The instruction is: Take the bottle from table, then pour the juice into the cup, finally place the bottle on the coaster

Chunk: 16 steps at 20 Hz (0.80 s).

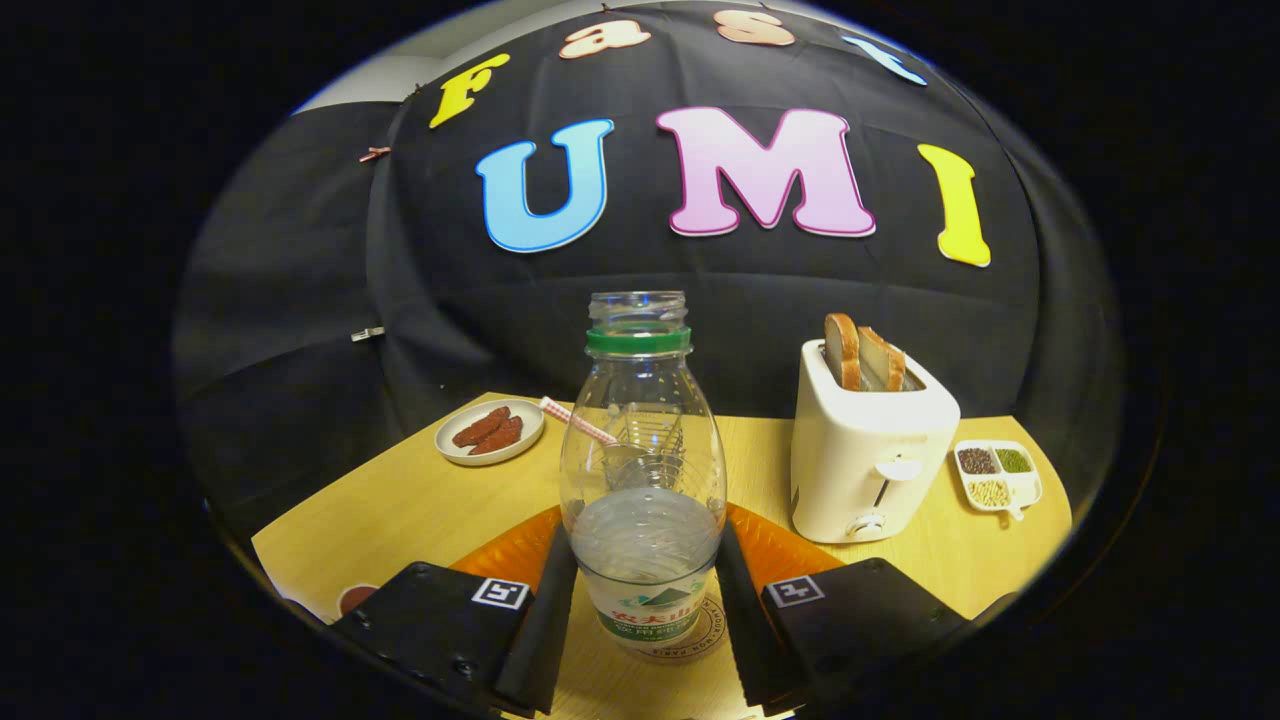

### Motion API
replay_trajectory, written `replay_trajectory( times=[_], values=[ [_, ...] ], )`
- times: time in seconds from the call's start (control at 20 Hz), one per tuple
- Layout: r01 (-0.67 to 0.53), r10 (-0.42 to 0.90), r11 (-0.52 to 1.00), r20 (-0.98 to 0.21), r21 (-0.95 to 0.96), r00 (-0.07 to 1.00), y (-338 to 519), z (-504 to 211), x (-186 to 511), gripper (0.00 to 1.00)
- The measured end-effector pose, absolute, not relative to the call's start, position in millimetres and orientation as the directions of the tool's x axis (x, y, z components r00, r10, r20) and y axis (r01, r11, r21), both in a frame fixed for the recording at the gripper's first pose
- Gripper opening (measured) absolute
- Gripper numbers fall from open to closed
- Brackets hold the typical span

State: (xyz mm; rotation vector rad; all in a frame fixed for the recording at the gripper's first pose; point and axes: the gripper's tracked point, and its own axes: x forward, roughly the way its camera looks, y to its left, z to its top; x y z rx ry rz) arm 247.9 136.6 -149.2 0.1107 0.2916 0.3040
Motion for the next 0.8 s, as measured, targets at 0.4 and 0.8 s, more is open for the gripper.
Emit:
replay_trajectory(
  times=[0.4,0.8],
  values=[
    [-0.244,0.265,0.963,-0.247,0.112,0.932,123,-167,261,0.72],
    [-0.264,0.272,0.962,-0.223,0.066,0.936,127,-164,251,0.76]
  ],
)
